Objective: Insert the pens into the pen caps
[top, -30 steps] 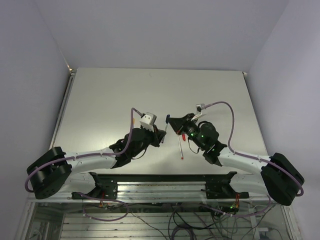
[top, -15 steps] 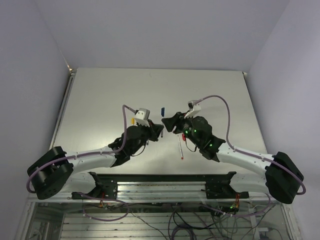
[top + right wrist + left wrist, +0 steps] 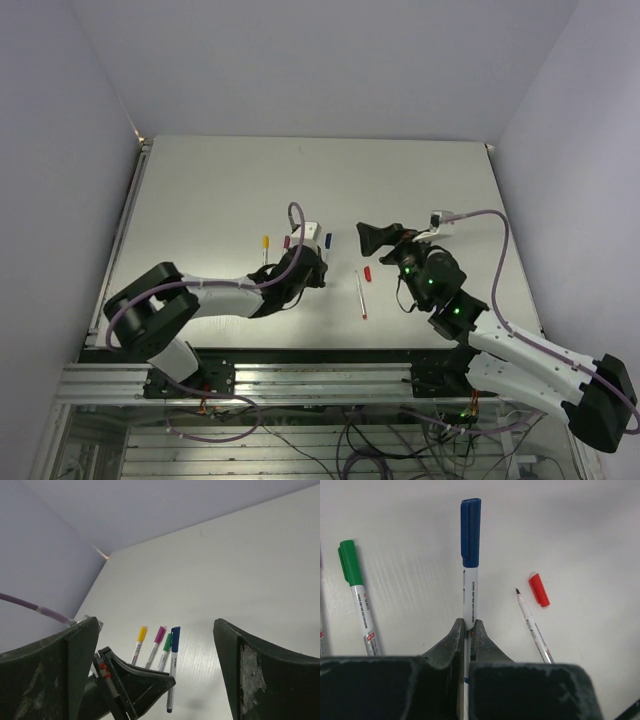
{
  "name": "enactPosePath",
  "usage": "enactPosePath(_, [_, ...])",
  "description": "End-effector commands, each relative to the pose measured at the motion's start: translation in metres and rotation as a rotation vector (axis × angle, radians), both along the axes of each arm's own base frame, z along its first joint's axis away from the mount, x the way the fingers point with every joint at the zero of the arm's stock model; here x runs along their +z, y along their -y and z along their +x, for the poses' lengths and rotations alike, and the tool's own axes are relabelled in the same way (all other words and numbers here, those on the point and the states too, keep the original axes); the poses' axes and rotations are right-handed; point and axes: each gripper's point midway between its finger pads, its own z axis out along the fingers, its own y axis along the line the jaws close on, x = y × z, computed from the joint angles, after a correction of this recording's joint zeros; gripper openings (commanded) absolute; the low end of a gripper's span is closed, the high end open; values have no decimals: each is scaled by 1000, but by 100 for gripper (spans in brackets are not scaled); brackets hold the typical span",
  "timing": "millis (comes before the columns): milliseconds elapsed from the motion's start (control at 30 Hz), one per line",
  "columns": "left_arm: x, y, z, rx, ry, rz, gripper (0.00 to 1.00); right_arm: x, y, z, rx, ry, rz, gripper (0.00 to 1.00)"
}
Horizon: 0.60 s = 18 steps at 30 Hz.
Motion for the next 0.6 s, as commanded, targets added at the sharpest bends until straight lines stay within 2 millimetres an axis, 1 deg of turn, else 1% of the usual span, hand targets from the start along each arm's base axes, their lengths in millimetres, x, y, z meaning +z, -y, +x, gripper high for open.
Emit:
enactPosePath(0, [-11,2,14,56,-25,59,7,-10,31,1,-129,-30,-1,96])
enactPosePath(133, [-21,-7,24,124,-50,120,7,-19,43,2,-178,-65,-45,96])
enactPosePath(367, [-30,-17,32,192,-70,167,7,-30,45,3,-194,-88,-64,94])
enactPosePath(567, [-41,-25,39,221,-94,222,7,-40,47,5,-203,-106,-139,92])
